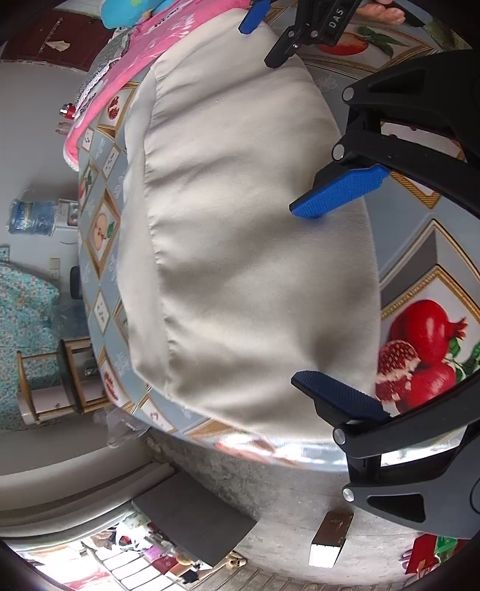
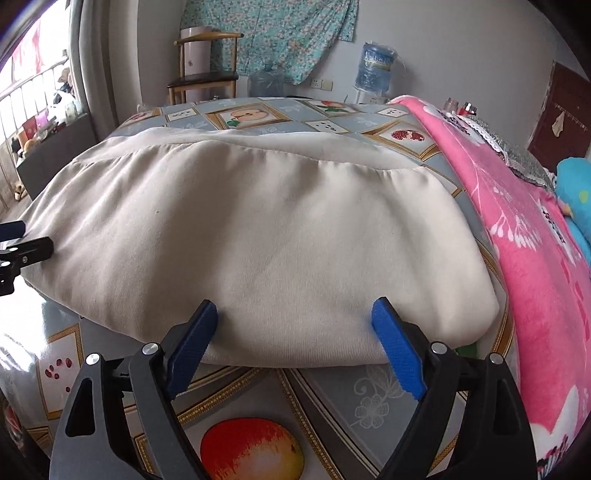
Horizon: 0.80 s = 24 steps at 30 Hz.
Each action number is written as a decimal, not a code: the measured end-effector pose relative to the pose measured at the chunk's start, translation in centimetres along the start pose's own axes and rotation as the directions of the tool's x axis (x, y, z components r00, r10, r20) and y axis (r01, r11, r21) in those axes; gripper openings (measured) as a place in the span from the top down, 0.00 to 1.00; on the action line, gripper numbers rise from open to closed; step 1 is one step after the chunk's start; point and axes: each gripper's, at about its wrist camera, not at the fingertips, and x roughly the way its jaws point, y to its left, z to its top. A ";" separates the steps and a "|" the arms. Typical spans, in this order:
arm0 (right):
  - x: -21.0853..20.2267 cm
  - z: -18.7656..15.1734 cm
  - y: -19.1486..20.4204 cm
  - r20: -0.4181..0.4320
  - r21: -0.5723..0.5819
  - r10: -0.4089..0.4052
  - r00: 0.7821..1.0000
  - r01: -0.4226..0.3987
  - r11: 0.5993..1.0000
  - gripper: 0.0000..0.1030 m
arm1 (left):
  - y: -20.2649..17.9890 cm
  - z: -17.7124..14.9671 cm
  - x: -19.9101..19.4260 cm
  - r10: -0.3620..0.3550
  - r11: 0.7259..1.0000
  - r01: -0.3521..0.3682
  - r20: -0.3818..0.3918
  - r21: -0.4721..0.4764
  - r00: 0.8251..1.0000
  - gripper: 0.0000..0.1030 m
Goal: Fold large clothes
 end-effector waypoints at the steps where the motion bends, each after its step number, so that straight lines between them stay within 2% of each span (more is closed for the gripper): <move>1: -0.1 0.0 0.0 -0.001 -0.001 0.002 1.000 -0.002 1.000 0.18 | 0.1 -0.3 -0.7 0.003 1.000 -0.004 0.013 0.003 1.000 0.21; 7: 0.1 -0.1 -0.1 -0.004 0.000 0.006 1.000 -0.006 1.000 0.18 | 1.4 -3.3 -4.4 0.001 1.000 -0.001 0.039 -0.019 0.999 0.21; 15: 0.2 0.1 -0.2 -0.015 -0.002 0.006 1.000 -0.006 1.000 0.18 | 2.8 -8.0 -5.7 -0.083 0.994 0.084 0.015 -0.073 0.996 0.21; 20: 0.3 0.4 -0.2 -0.034 0.001 0.010 0.999 -0.010 1.000 0.18 | 3.6 -8.3 -4.8 -0.192 0.970 0.193 0.020 -0.149 0.981 0.21; 24: 0.4 0.6 -0.4 -0.044 0.004 0.024 0.999 -0.024 1.000 0.18 | 4.0 -8.1 -4.0 -0.283 0.937 0.283 0.033 -0.206 0.959 0.21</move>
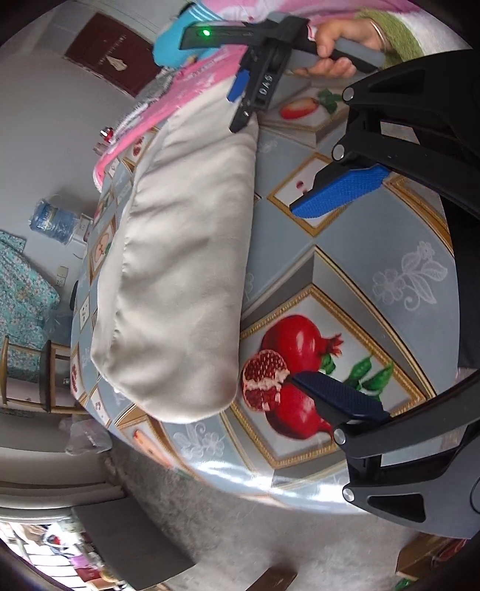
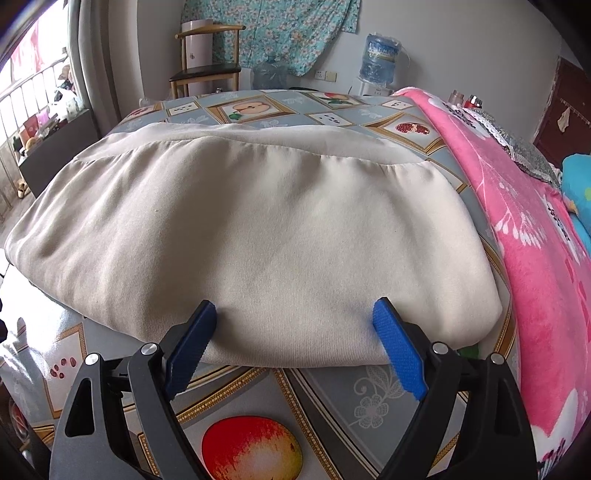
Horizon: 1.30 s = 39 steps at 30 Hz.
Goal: Fold large clothes
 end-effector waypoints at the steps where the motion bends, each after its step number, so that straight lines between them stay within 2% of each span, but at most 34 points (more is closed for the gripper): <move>1: 0.0 0.0 0.0 -0.002 -0.001 0.003 1.000 -0.003 1.000 0.18 | 0.2 0.1 0.2 -0.027 0.999 0.027 -0.002 -0.021 1.000 0.21; 8: 0.0 0.0 0.0 -0.007 -0.003 0.010 1.000 -0.010 1.000 0.18 | 1.4 0.7 1.4 -0.161 0.974 0.160 0.007 -0.159 0.987 0.21; 11: 0.0 0.0 0.0 -0.004 -0.003 0.009 1.000 -0.009 1.000 0.17 | 2.1 1.1 2.0 -0.183 0.962 0.182 0.017 -0.202 0.983 0.21; 24: 0.0 0.1 -0.2 -0.009 -0.003 0.032 0.999 -0.032 0.999 0.17 | 4.4 3.1 3.6 -0.194 0.917 0.228 0.134 -0.328 0.972 0.22; 29: 0.0 0.1 -0.2 -0.010 -0.001 0.034 0.999 -0.034 0.999 0.17 | 3.8 3.4 3.8 -0.153 0.926 0.195 0.152 -0.323 0.977 0.22; 31: 0.0 0.2 -0.1 -0.011 -0.001 0.035 0.999 -0.035 0.999 0.17 | 3.6 3.4 3.8 -0.141 0.926 0.182 0.146 -0.331 0.979 0.27; 32: 0.0 0.2 -0.2 -0.012 -0.001 0.036 0.999 -0.036 0.999 0.17 | 3.6 3.3 3.8 -0.145 0.922 0.186 0.141 -0.340 0.979 0.29; 35: 0.0 0.2 -0.2 -0.012 0.000 0.039 0.999 -0.039 0.999 0.17 | 3.5 2.7 3.9 -0.227 0.883 0.260 0.129 -0.391 0.965 0.31; 39: 0.0 0.2 -0.3 -0.012 0.002 0.041 0.999 -0.041 0.999 0.17 | 3.1 2.8 4.4 -0.234 0.876 0.266 0.129 -0.402 0.964 0.31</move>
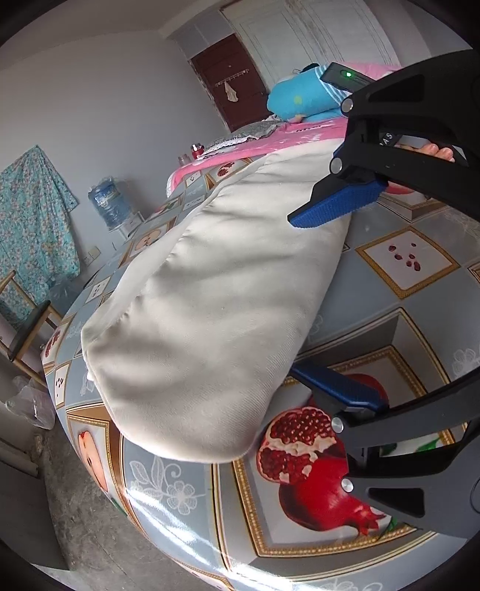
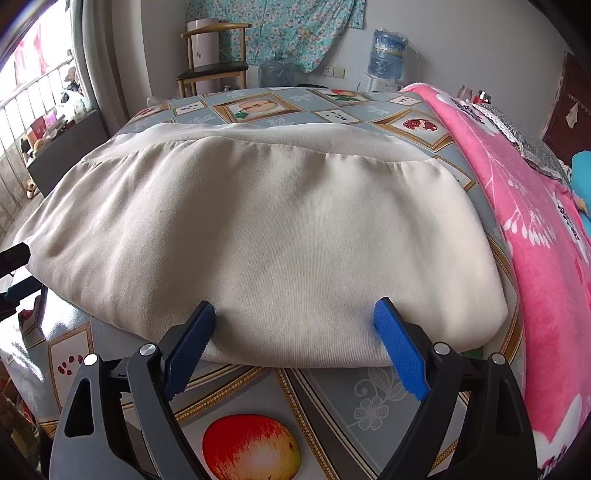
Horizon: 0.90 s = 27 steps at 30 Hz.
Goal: Fold large clothes
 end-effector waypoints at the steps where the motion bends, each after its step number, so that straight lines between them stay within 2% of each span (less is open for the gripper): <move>1: 0.0 0.0 0.0 0.001 0.003 0.005 1.000 -0.005 1.000 0.17 | 0.1 0.3 0.2 -0.009 1.000 0.009 0.001 -0.023 1.000 0.31; 6: 0.0 0.0 -0.2 0.005 0.015 0.028 1.000 -0.028 0.999 0.16 | 0.5 1.2 0.9 -0.014 0.994 0.017 0.029 -0.105 0.999 0.31; 9: 0.0 0.1 -0.3 0.004 0.021 0.031 0.999 -0.031 0.999 0.16 | 0.3 1.2 1.0 0.008 0.994 -0.003 0.044 -0.111 0.999 0.31; 11: 0.0 0.1 -0.2 0.005 0.022 0.031 0.999 -0.032 0.999 0.16 | 0.2 1.1 0.9 0.030 0.993 -0.024 0.053 -0.112 0.998 0.35; 17: 0.0 0.0 -0.3 0.003 0.023 0.033 0.999 -0.033 0.999 0.16 | 0.5 0.7 0.4 0.113 0.983 -0.099 0.087 -0.155 0.990 0.56; 22: -0.2 0.1 -0.4 -0.002 0.025 0.039 0.999 -0.039 0.999 0.16 | -0.2 0.3 0.2 0.172 0.982 -0.160 0.114 -0.103 0.978 0.63; 27: -1.8 0.6 -0.5 0.036 0.045 0.076 0.996 -0.077 0.996 0.16 | -1.2 0.3 -0.4 0.187 0.982 -0.184 0.124 -0.032 0.975 0.67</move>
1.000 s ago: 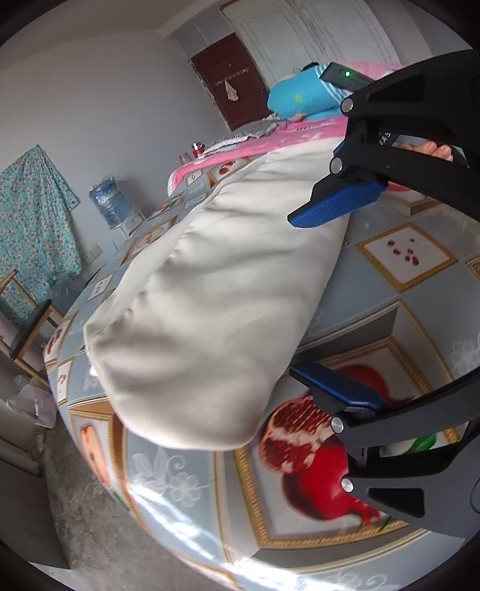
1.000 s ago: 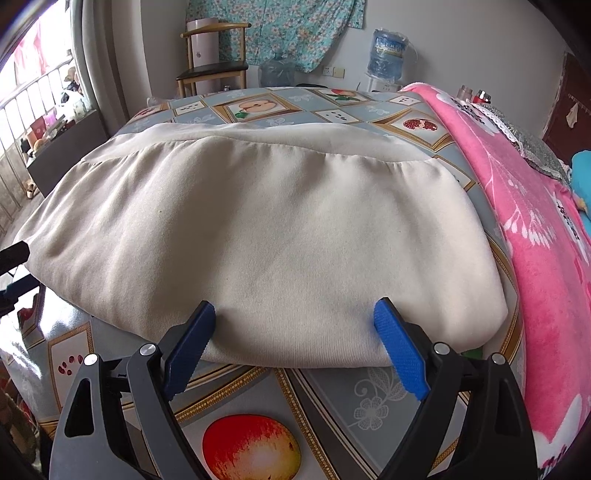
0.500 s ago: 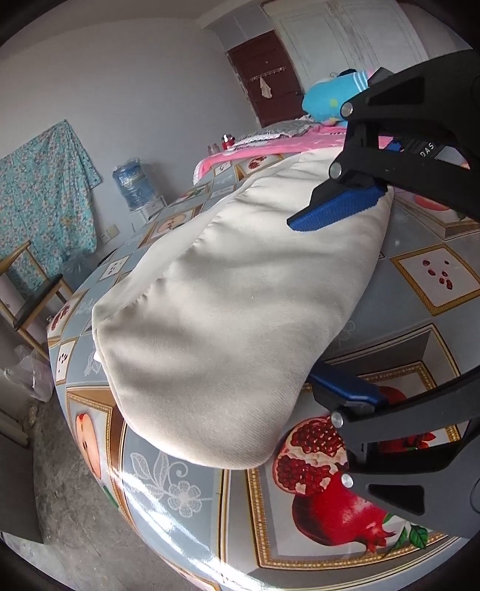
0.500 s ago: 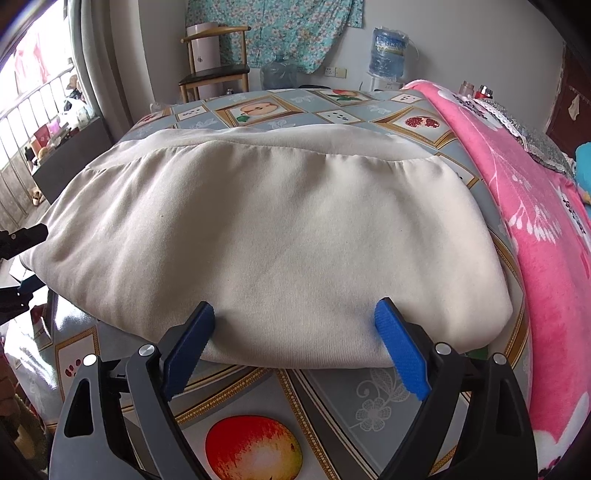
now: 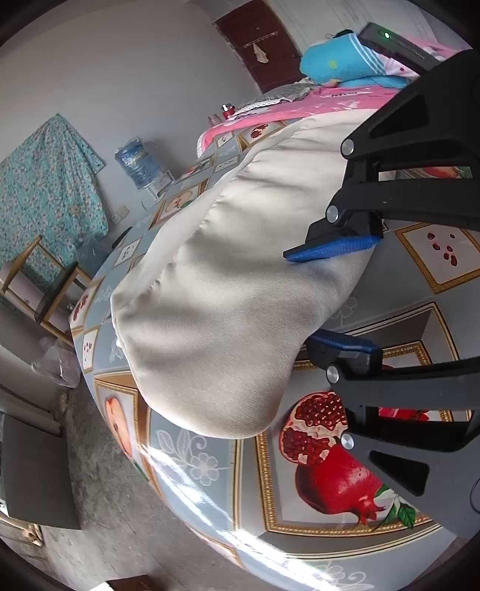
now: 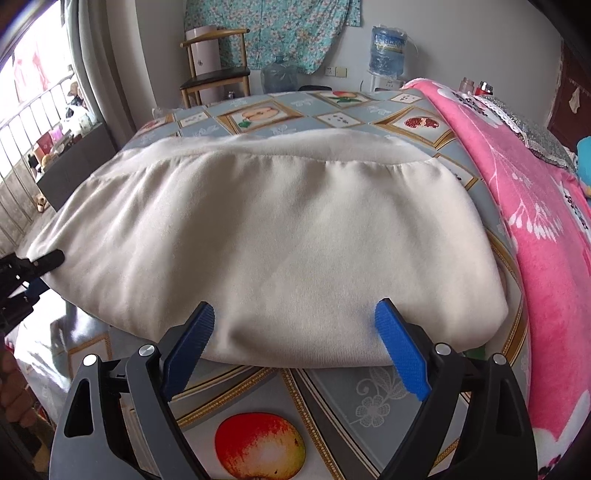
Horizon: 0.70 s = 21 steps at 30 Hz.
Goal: Fold large clothes
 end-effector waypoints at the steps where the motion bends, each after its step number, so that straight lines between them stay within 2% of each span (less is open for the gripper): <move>1: -0.7 0.1 0.5 0.024 -0.014 0.020 1.000 -0.020 1.000 0.16 | -0.1 0.0 -0.1 -0.001 1.000 0.001 0.000 0.013 1.000 0.67; 5: -2.7 0.1 4.2 0.089 -0.152 0.122 0.989 -0.108 0.983 0.16 | -0.3 0.3 -0.5 -0.020 0.999 0.021 -0.016 0.050 1.000 0.68; 10: -2.7 -0.4 9.7 0.053 -0.342 0.276 0.960 -0.242 0.908 0.16 | 0.3 1.1 -0.5 -0.089 0.994 0.093 -0.066 0.055 0.994 0.68; 16: -1.4 -0.5 14.7 -0.004 -0.461 0.348 0.938 -0.310 0.832 0.27 | 0.7 1.7 -1.1 -0.166 0.982 0.173 -0.097 0.071 0.981 0.68; 21: -0.4 -0.6 17.2 -0.024 -0.504 0.343 0.939 -0.308 0.807 0.43 | 0.8 2.1 -1.5 -0.211 0.971 0.222 -0.111 0.090 0.971 0.69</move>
